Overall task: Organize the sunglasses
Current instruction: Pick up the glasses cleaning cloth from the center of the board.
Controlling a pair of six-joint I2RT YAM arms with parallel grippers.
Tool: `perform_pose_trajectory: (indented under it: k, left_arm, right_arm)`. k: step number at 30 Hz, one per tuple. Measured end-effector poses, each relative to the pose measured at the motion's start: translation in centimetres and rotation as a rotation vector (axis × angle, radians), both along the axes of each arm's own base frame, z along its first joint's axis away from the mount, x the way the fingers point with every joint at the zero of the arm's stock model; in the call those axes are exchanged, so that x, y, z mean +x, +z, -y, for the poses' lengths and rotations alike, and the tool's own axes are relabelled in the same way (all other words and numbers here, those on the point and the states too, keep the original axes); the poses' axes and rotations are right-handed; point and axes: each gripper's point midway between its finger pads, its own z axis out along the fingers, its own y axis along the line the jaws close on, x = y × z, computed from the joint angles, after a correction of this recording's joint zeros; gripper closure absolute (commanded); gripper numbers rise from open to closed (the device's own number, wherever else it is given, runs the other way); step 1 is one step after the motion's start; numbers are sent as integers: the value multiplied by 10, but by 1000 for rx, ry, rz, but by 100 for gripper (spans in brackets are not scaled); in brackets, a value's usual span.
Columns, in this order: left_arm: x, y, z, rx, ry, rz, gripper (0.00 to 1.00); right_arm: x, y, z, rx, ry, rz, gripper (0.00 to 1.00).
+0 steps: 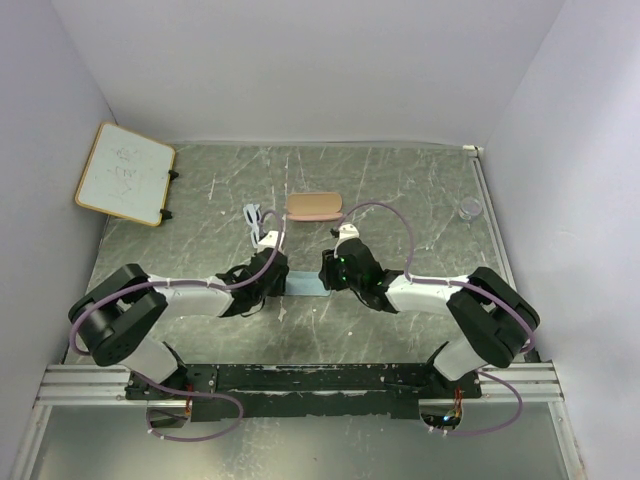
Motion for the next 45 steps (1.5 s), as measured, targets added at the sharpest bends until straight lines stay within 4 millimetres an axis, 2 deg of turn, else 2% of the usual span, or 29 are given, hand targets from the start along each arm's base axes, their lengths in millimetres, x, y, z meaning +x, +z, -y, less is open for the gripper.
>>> perform_pose_trajectory:
  k: [19,30,45]
  left_arm:
    - [-15,0,2,-54,23,-87,58]
    - [-22,-1,13,-42,21,-130,58]
    - [-24,-2,8,-33,60,-141,57]
  right_arm:
    - [-5,-7,4,-6,-7,-21,63]
    - [-5,-8,4,-6,-6,-21,63]
    - [-7,-8,4,0,0,-24,63]
